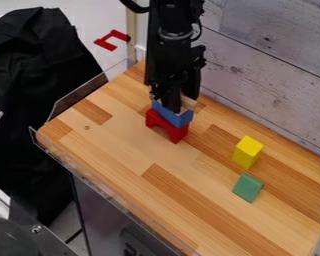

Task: Move the rectangle block on top of blue rectangle block on to the top of yellow block.

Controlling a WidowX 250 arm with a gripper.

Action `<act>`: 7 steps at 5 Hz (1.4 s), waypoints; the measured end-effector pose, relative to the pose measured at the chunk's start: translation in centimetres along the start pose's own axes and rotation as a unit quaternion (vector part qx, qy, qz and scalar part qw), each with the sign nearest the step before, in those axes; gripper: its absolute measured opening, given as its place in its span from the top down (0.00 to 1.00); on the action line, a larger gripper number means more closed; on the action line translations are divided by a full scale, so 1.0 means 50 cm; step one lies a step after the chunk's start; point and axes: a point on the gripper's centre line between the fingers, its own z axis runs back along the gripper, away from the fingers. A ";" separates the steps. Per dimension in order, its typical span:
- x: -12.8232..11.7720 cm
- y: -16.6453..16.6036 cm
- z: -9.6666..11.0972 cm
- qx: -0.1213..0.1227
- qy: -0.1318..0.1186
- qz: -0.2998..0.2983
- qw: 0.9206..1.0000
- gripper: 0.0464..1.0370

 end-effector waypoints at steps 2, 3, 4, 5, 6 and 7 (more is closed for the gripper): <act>0.002 -0.009 -0.001 -0.004 0.005 -0.012 1.000 0.53; 0.002 -0.025 0.008 -0.013 -0.001 -0.021 1.000 0.53; -0.002 -0.042 0.020 -0.017 -0.010 -0.034 0.999 0.53; -0.023 -0.051 0.025 -0.016 -0.010 -0.036 0.999 0.53; -0.061 -0.060 0.023 -0.021 -0.002 -0.046 0.999 0.53; -0.111 -0.064 0.010 -0.024 0.022 -0.055 0.998 0.53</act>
